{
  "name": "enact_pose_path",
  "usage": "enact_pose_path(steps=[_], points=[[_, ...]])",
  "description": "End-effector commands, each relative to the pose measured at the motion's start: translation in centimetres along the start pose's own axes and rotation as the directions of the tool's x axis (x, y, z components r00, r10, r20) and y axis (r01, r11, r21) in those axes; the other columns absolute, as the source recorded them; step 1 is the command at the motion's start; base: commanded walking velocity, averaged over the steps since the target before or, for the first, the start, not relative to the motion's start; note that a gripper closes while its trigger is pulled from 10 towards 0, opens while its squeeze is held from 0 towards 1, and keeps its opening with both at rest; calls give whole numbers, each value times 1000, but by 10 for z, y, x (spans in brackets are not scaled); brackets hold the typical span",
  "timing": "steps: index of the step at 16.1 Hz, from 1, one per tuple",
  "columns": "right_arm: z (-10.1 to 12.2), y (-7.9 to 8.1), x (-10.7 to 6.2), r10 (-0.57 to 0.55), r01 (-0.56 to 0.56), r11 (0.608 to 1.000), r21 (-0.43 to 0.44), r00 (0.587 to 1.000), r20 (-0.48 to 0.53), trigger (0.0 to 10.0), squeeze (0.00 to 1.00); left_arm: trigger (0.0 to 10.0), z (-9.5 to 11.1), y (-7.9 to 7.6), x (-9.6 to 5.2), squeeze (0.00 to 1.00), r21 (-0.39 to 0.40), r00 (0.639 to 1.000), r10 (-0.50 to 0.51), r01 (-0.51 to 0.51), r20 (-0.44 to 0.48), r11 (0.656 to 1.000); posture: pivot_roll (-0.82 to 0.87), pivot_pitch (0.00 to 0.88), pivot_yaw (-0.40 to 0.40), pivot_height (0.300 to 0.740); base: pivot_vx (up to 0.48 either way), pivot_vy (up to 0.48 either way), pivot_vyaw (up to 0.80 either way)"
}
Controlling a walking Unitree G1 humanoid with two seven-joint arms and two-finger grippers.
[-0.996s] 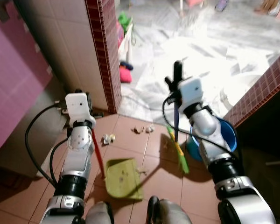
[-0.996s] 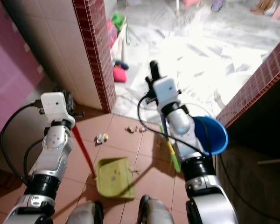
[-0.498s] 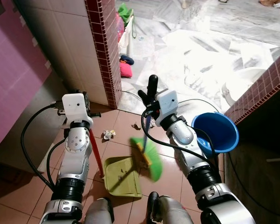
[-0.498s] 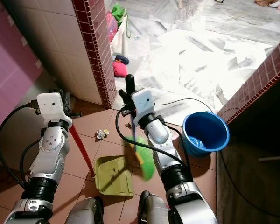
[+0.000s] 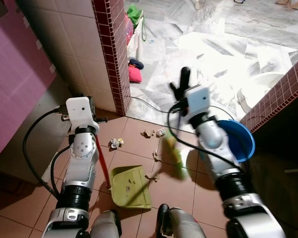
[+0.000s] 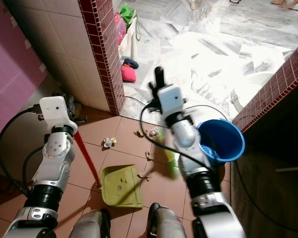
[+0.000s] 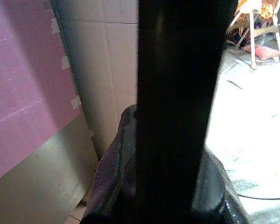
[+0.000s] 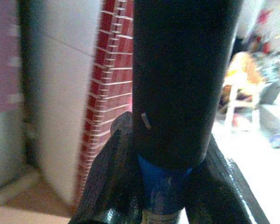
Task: Sweep floor
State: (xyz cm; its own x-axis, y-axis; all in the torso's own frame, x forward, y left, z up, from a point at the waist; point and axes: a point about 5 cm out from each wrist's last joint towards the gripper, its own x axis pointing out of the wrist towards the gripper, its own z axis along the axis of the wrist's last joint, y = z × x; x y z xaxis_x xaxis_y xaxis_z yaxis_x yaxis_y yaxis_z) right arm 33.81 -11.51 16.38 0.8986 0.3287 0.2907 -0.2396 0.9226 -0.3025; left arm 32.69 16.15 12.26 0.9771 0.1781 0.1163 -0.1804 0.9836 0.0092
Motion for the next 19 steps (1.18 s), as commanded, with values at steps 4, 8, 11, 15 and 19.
enact_pose_path(steps=[4,8,11,15,19], points=[[4,-9,-28,-19,18,1000,-25,999,-31,10000,0,10000,1,4,5,0,1,999,29,-29,-13,1000,-38,146,-27,740,0,0,0],[-20,0,-50,148,-113,986,120,930,-337,10000,0,10000,-3,9,7,0,19,999,38,-38,-30,999,-57,132,-24,740,0,0,0],[-20,-9,-46,120,-92,991,100,936,-332,10000,0,10000,-6,8,10,0,29,999,29,-28,-38,999,-55,125,-20,740,0,0,0],[-6,2,-31,90,-23,964,266,966,-241,10000,0,10000,-14,-6,13,0,1,997,-27,27,-71,1000,-59,120,-12,740,0,0,0],[8,11,-22,130,-61,886,460,984,-119,10000,0,10000,-16,-18,14,0,13,995,-67,68,-79,998,-58,119,-11,740,0,0,0]])
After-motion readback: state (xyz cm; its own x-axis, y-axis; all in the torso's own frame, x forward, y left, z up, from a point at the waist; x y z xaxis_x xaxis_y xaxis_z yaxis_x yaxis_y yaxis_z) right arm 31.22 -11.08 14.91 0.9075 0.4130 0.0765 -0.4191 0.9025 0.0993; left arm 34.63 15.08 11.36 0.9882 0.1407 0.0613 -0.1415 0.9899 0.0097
